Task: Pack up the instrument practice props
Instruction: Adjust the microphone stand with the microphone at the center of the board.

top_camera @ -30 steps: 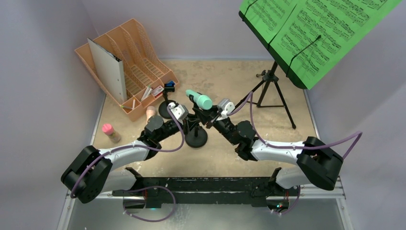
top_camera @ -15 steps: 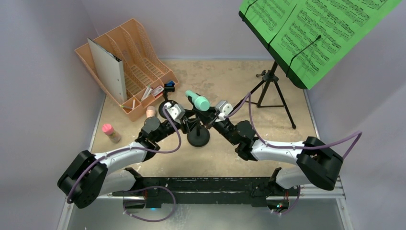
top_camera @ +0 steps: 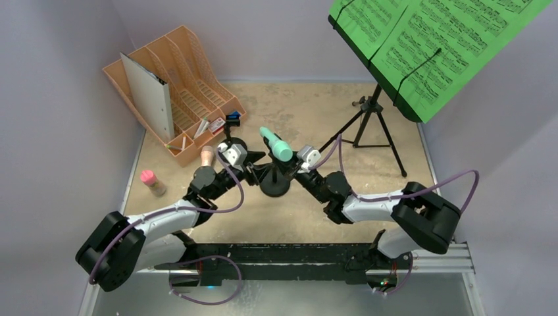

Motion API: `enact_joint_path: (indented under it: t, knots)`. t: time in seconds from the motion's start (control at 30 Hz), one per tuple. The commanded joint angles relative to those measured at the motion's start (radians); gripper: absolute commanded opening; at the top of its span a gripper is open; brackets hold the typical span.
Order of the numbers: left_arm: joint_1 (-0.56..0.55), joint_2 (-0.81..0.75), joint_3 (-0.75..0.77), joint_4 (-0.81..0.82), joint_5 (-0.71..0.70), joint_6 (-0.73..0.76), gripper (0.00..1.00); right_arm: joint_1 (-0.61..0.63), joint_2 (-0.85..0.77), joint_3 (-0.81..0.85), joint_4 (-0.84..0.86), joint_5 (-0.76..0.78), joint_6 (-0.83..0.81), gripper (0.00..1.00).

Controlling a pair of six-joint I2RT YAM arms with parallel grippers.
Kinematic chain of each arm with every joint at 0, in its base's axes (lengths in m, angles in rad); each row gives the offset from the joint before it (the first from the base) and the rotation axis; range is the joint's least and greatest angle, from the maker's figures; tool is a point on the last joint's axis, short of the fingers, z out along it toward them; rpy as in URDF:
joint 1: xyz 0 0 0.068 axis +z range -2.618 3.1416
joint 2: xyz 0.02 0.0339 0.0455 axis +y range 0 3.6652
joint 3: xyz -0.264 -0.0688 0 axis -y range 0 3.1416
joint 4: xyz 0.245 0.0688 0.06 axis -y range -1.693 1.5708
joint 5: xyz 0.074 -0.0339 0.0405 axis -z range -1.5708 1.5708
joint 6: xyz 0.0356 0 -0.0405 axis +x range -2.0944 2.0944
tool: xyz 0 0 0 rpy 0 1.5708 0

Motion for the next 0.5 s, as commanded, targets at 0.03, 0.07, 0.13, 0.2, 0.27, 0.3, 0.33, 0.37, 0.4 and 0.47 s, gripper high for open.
enact_joint_path:
  t: [0.03, 0.07, 0.13, 0.2, 0.27, 0.3, 0.33, 0.37, 0.4, 0.47]
  knots:
    - [0.001, -0.052, -0.057, 0.061, -0.049, -0.064, 0.51, 0.002, 0.06, -0.037, 0.129, -0.011, -0.039, 0.0]
    - [0.0, -0.061, -0.065, 0.06, -0.062, -0.066, 0.51, 0.002, 0.073, -0.042, 0.148, -0.012, -0.039, 0.0]
    - [0.001, -0.078, -0.076, 0.059, -0.085, -0.062, 0.51, 0.002, 0.101, -0.056, 0.193, -0.017, -0.037, 0.0]
    - [0.001, -0.088, -0.08, 0.059, -0.1, -0.054, 0.51, 0.001, 0.132, -0.068, 0.237, -0.017, -0.031, 0.0]
    - [0.002, -0.091, -0.082, 0.06, -0.11, -0.048, 0.51, 0.002, 0.167, -0.078, 0.271, -0.024, -0.029, 0.0]
    - [0.002, -0.091, -0.082, 0.06, -0.114, -0.047, 0.51, 0.002, 0.179, -0.081, 0.288, -0.026, -0.029, 0.0]
    - [0.001, -0.089, -0.082, 0.06, -0.115, -0.046, 0.51, 0.002, 0.191, -0.085, 0.302, -0.029, -0.028, 0.0]
    - [0.001, -0.087, -0.082, 0.061, -0.113, -0.046, 0.51, 0.002, 0.203, -0.088, 0.317, -0.029, -0.027, 0.01]
    - [0.001, -0.083, -0.082, 0.063, -0.111, -0.047, 0.52, 0.002, 0.213, -0.091, 0.335, -0.027, -0.026, 0.01]
    - [0.001, -0.076, -0.083, 0.07, -0.109, -0.051, 0.52, 0.002, 0.235, -0.099, 0.367, -0.019, -0.027, 0.04]
